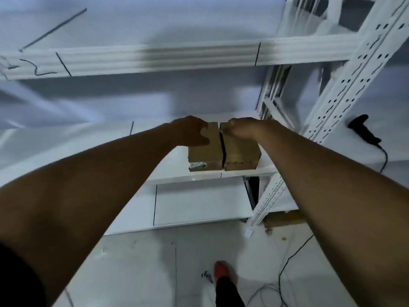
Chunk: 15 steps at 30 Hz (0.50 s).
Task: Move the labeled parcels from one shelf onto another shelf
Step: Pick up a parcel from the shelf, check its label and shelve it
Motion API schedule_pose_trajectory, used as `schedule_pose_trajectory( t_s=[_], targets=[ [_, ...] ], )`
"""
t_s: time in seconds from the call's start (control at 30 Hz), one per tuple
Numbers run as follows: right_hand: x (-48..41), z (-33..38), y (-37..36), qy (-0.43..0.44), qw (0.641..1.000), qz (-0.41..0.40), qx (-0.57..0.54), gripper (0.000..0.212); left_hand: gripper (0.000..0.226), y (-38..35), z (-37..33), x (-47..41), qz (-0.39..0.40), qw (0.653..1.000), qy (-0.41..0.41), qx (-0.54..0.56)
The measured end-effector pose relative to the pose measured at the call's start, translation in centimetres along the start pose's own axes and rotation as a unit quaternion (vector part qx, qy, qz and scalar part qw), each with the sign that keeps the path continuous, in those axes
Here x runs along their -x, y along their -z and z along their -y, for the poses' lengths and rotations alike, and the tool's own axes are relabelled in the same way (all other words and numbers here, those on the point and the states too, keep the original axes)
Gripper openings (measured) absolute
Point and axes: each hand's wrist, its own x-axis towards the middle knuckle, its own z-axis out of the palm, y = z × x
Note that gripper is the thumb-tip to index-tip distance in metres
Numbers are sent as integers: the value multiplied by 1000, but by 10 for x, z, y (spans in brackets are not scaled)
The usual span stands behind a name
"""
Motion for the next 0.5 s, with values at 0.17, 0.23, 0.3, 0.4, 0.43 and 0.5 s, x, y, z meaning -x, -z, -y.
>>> schedule_pose_trajectory(
  t_s=[0.17, 0.23, 0.3, 0.4, 0.43, 0.5],
  targets=[
    [-74, -37, -12, -31, 996, 53, -64, 62, 80, -27, -12, -65, 78, 993, 85, 34],
    [-105, -54, -25, -72, 992, 59, -89, 63, 75, -48, -14, -93, 79, 986, 128, 66],
    [-132, -71, -45, -92, 990, 66, -85, 68, 74, -77, -11, -121, 73, 976, 167, 121],
    [-158, -82, -70, -75, 989, 89, -90, 79, 86, -109, -18, -145, 61, 968, 207, 129],
    [-163, -83, -73, -58, 992, 88, -73, 82, 86, -114, -22, -150, 53, 966, 224, 117],
    [-170, -84, -73, -19, 996, 84, -35, 85, 80, -118, -26, -156, 29, 966, 234, 103]
  ],
)
